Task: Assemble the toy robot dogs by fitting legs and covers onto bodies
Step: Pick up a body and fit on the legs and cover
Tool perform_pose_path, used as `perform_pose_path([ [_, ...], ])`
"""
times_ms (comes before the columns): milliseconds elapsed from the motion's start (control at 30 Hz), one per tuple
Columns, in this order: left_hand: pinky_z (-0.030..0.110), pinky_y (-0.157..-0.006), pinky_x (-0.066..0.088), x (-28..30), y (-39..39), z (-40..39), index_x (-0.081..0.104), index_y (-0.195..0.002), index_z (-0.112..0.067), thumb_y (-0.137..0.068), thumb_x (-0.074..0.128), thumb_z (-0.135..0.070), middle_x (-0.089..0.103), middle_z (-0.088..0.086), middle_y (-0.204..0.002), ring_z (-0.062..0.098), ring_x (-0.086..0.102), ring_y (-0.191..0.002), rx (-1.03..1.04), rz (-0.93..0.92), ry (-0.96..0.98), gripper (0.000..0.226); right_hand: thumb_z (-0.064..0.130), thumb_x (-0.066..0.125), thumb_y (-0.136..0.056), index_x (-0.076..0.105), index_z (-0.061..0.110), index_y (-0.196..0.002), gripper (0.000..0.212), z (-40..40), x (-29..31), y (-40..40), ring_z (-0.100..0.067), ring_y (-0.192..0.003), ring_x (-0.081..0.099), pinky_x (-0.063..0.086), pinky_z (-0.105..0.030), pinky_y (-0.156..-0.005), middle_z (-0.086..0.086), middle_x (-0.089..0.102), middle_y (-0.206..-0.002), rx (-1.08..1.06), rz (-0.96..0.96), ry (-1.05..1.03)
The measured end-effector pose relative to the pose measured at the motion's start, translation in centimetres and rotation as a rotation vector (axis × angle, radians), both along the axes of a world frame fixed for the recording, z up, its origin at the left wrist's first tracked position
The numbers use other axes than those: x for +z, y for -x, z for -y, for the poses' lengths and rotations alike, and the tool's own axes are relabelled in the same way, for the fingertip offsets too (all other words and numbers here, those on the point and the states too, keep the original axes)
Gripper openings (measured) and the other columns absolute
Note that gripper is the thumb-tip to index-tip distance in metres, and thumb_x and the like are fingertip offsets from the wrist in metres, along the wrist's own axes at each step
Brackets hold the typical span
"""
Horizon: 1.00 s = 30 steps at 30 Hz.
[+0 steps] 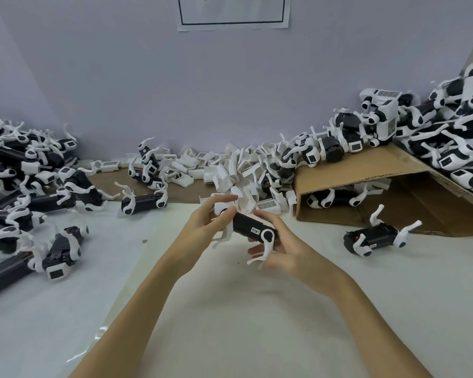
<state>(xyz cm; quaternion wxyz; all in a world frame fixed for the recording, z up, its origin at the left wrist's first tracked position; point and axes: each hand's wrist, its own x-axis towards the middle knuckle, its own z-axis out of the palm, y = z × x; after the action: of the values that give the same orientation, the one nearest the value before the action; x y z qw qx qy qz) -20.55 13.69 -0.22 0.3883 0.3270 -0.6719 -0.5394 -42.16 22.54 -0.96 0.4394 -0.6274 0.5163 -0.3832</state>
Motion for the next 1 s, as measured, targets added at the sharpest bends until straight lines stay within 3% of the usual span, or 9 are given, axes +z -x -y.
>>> perform_pose_path([
  [100, 0.051, -0.113, 0.049, 0.0, -0.6, 0.2, 0.064, -0.139, -0.037, -0.095, 0.067, -0.056, 0.076, 0.012, -0.121, 0.034, 0.069, -0.118, -0.033, 0.033, 0.078, 0.048, 0.025, 0.067, -0.089, 0.045, 0.032, -0.152, 0.067, -0.1, 0.6, 0.3, -0.033, -0.120, 0.068, 0.047, -0.055, -0.114, -0.029, 0.058, -0.135, -0.008, 0.255, -0.076],
  [233, 0.036, -0.102, 0.056, -0.1, -0.8, 0.2, 0.056, -0.146, -0.036, -0.100, 0.057, -0.061, 0.071, -0.002, -0.137, 0.023, 0.069, -0.124, -0.039, 0.020, 0.156, 0.052, 0.041, 0.077, -0.089, 0.039, 0.043, -0.152, 0.074, 0.2, 0.3, 0.3, -0.009, -0.124, 0.064, 0.044, -0.037, -0.114, 0.003, 0.068, -0.129, -0.123, 0.028, 0.113],
  [300, 0.043, -0.087, 0.057, -0.5, 0.3, -0.2, 0.069, -0.132, -0.034, -0.099, 0.040, -0.074, 0.076, -0.002, -0.123, 0.025, 0.072, -0.118, 0.117, -0.075, 0.101, 0.059, 0.031, 0.083, -0.087, 0.033, 0.048, -0.155, 0.087, 0.4, -0.3, -0.1, -0.007, -0.131, 0.058, 0.038, -0.029, -0.117, 0.008, 0.064, -0.133, -0.133, -0.007, 0.203],
  [367, 0.039, -0.067, 0.051, -1.2, 1.8, -0.7, 0.081, -0.098, -0.023, -0.098, 0.036, -0.076, 0.078, 0.007, -0.097, 0.030, 0.075, -0.099, 0.349, -0.264, -0.017, 0.070, 0.024, 0.088, -0.083, 0.030, 0.056, -0.156, 0.099, 0.4, -0.8, -1.1, -0.002, -0.132, 0.053, 0.031, -0.012, -0.114, 0.016, 0.063, -0.132, -0.120, -0.079, 0.305],
  [433, 0.039, -0.073, 0.050, -1.4, 2.3, -0.9, 0.074, -0.068, -0.013, -0.101, 0.036, -0.074, 0.075, 0.016, -0.081, 0.030, 0.071, -0.083, 0.498, -0.469, -0.123, 0.079, 0.028, 0.092, -0.077, 0.028, 0.061, -0.155, 0.106, 0.3, -1.2, -2.2, 0.006, -0.131, 0.050, 0.027, 0.000, -0.104, 0.026, 0.061, -0.133, -0.115, -0.197, 0.399],
  [600, 0.042, -0.085, 0.051, -0.4, 0.4, -0.3, 0.055, -0.056, -0.004, -0.106, 0.037, -0.067, 0.060, 0.019, -0.066, 0.033, 0.061, -0.067, 0.399, -0.779, -0.217, 0.083, 0.042, 0.092, -0.076, 0.014, 0.059, -0.159, 0.115, 0.2, -1.2, -4.3, 0.004, -0.136, 0.046, 0.033, -0.018, -0.112, 0.027, 0.053, -0.143, -0.127, -0.313, 0.472],
  [733, 0.036, -0.080, 0.056, 0.4, -0.1, -0.1, 0.059, -0.056, -0.006, -0.103, 0.037, -0.071, 0.059, 0.016, -0.062, 0.032, 0.062, -0.067, 0.336, -0.753, -0.163, 0.083, 0.051, 0.086, -0.080, 0.015, 0.046, -0.162, 0.108, -0.4, -1.5, -5.4, 0.011, -0.133, 0.044, 0.033, -0.012, -0.110, 0.026, 0.049, -0.141, -0.159, -0.366, 0.512],
  [833, 0.037, -0.079, 0.057, 0.7, -0.3, 0.1, 0.072, -0.079, -0.005, -0.104, 0.031, -0.073, 0.065, 0.016, -0.071, 0.033, 0.066, -0.073, 0.244, -0.672, -0.163, 0.083, 0.061, 0.080, -0.080, 0.016, 0.051, -0.159, 0.102, -0.6, -1.3, -5.3, 0.011, -0.119, 0.051, 0.039, -0.010, -0.101, 0.025, 0.055, -0.126, -0.233, -0.293, 0.493],
  [1000, 0.039, -0.080, 0.058, 0.0, 0.6, 0.3, 0.067, -0.116, -0.009, -0.111, 0.029, -0.062, 0.077, 0.019, -0.099, 0.034, 0.076, -0.091, 0.191, -0.234, -0.053, 0.065, 0.068, 0.066, -0.085, 0.042, 0.042, -0.144, 0.069, 0.1, -0.8, -4.8, -0.013, -0.081, 0.074, 0.057, -0.026, -0.074, 0.007, 0.078, -0.092, -0.417, 0.199, 0.303],
])
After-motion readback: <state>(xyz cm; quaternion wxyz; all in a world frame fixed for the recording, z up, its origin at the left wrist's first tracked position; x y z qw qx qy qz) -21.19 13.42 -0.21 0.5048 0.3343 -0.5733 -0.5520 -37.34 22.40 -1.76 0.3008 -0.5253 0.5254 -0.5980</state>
